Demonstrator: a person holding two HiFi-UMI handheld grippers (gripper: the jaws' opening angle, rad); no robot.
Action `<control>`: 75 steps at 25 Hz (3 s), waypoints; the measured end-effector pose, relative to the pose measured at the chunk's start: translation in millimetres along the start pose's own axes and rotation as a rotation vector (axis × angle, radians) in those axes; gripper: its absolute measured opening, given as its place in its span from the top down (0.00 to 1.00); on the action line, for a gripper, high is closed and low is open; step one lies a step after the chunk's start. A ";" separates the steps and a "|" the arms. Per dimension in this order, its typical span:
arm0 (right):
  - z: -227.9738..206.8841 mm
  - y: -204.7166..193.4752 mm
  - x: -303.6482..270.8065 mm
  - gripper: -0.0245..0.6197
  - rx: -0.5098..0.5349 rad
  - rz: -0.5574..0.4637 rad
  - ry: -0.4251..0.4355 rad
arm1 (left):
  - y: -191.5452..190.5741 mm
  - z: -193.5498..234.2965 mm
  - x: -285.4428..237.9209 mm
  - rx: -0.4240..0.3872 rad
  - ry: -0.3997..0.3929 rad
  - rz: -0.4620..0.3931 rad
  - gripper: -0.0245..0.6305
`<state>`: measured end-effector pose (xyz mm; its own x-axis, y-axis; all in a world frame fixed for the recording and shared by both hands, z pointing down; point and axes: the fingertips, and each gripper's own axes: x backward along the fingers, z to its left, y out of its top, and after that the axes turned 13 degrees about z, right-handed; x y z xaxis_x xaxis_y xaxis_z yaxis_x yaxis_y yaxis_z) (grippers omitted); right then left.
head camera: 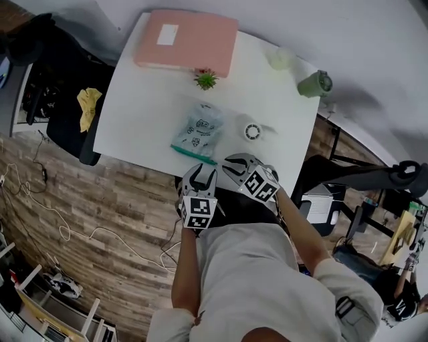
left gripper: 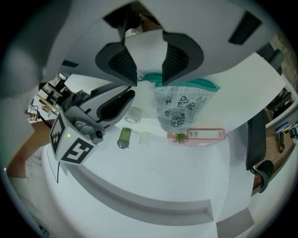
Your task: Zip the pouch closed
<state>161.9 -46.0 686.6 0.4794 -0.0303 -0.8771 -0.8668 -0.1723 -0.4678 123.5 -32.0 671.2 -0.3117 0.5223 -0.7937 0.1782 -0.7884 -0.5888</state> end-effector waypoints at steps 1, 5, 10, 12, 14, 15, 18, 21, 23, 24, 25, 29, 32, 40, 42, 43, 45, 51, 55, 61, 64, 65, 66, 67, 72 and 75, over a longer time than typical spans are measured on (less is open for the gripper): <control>0.5 -0.5 -2.6 0.84 0.010 0.005 0.008 | -2.6 -2.0 -1.9 0.002 -0.002 0.005 0.72; 3.6 -3.2 -13.0 0.86 0.041 0.028 0.038 | -11.1 -9.8 -8.5 0.002 -0.011 0.024 0.72; 9.1 -0.7 -19.6 0.94 0.032 0.020 0.098 | -17.4 -15.3 -15.4 0.010 -0.012 0.048 0.72; 14.2 3.1 -20.0 0.94 0.011 -0.004 0.132 | -18.1 -15.4 -17.1 0.018 -0.005 0.054 0.71; 16.2 6.4 -19.1 0.94 -0.008 -0.017 0.146 | -17.7 -14.1 -17.6 0.030 0.005 0.054 0.70; 16.4 7.5 -18.7 0.94 -0.019 -0.021 0.151 | -17.5 -13.2 -17.6 0.034 0.010 0.053 0.70; 17.1 11.0 -16.2 0.94 -0.053 -0.042 0.177 | -19.1 -11.0 -18.9 0.026 0.021 0.065 0.70; 19.4 14.4 -14.3 0.94 -0.076 -0.061 0.198 | -22.2 -7.2 -20.8 0.017 0.032 0.075 0.72; 20.6 13.6 -14.9 0.94 -0.078 -0.061 0.197 | -22.6 -4.8 -21.2 0.016 0.035 0.072 0.76; 20.9 12.7 -15.4 0.94 -0.080 -0.061 0.195 | -22.7 -3.9 -21.4 0.013 0.035 0.073 0.77; 20.9 11.7 -16.1 0.95 -0.081 -0.060 0.191 | -22.8 -3.3 -21.4 0.006 0.037 0.075 0.78; 23.0 11.3 -16.0 0.95 -0.073 -0.052 0.185 | -24.2 -2.9 -21.8 -0.032 0.055 0.087 0.95; 24.1 9.0 -17.3 0.95 -0.055 -0.033 0.165 | -24.7 -5.8 -22.9 -0.058 0.038 0.096 0.96; 21.2 5.7 -16.4 0.96 -0.079 -0.023 0.118 | -23.4 -7.5 -21.3 -0.099 0.001 0.107 0.97; 19.7 5.0 -17.0 0.96 -0.090 -0.023 0.114 | -22.9 -6.2 -21.9 -0.103 -0.001 0.110 0.97; 18.7 4.3 -16.9 0.96 -0.096 -0.023 0.111 | -22.5 -5.9 -22.3 -0.107 -0.003 0.112 0.97; 17.1 3.2 -15.9 0.96 -0.106 -0.025 0.107 | -21.3 -6.0 -22.5 -0.116 -0.008 0.114 0.97; 14.7 3.1 -12.6 0.96 -0.118 -0.021 0.081 | -19.1 -1.8 -21.4 -0.120 0.001 0.124 0.97; 14.4 3.3 -10.0 0.96 -0.128 -0.021 0.071 | -18.5 1.5 -19.6 -0.134 -0.002 0.129 0.97; 11.4 3.8 -8.1 0.96 -0.153 -0.024 0.055 | -17.2 13.0 -16.8 -0.117 0.010 0.130 0.97; 10.5 4.5 -7.4 0.96 -0.159 -0.027 0.048 | -16.1 16.5 -15.2 -0.124 0.011 0.130 0.97; 10.2 4.9 -7.1 0.96 -0.162 -0.028 0.045 | -15.8 17.7 -14.7 -0.124 0.011 0.129 0.97; 9.8 5.4 -6.8 0.96 -0.165 -0.029 0.042 | -15.4 18.9 -14.2 -0.124 0.011 0.129 0.97; 9.3 5.7 -6.6 0.96 -0.167 -0.029 0.039 | -15.0 20.1 -13.9 -0.125 0.012 0.130 0.97; 6.9 6.5 -5.0 0.96 -0.183 -0.031 0.026 | -12.5 28.1 -11.2 -0.127 0.016 0.130 0.97; 6.5 6.3 -4.6 0.96 -0.196 -0.034 0.020 | -11.9 32.5 -9.1 -0.130 0.017 0.130 0.97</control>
<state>153.4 -40.6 687.0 0.5120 -0.0406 -0.8580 -0.8080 -0.3619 -0.4650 93.9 -37.9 690.4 -0.2625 0.4254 -0.8661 0.3358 -0.8012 -0.4953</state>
